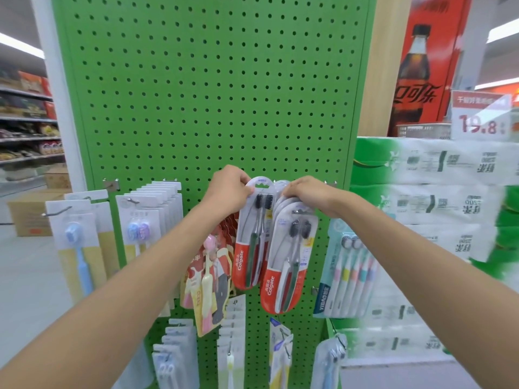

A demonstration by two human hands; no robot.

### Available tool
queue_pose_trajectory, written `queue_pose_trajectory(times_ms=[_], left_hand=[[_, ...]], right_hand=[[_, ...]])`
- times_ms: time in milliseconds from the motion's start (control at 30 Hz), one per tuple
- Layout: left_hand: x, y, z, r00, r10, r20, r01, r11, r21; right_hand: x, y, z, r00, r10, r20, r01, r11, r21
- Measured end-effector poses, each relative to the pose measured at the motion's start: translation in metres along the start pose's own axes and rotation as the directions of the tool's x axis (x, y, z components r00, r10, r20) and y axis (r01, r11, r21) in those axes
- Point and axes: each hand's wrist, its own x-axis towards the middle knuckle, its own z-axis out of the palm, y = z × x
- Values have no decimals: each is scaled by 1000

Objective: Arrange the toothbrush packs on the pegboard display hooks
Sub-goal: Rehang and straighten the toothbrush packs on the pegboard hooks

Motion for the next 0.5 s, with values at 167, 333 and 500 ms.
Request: queue_pose_trajectory(times_ms=[167, 333, 500], left_hand=[[3, 4, 1, 999, 24, -34, -24, 1000, 0], [5, 3, 7, 998, -12, 66, 15, 999, -42], [10, -2, 11, 981, -98, 169, 124, 981, -149]], right_hand=[[0, -2, 1, 1000, -16, 15, 16, 1000, 2], [3, 0, -2, 1000, -10, 1, 10, 1000, -12], [7, 0, -8, 998, -30, -50, 26, 997, -77]])
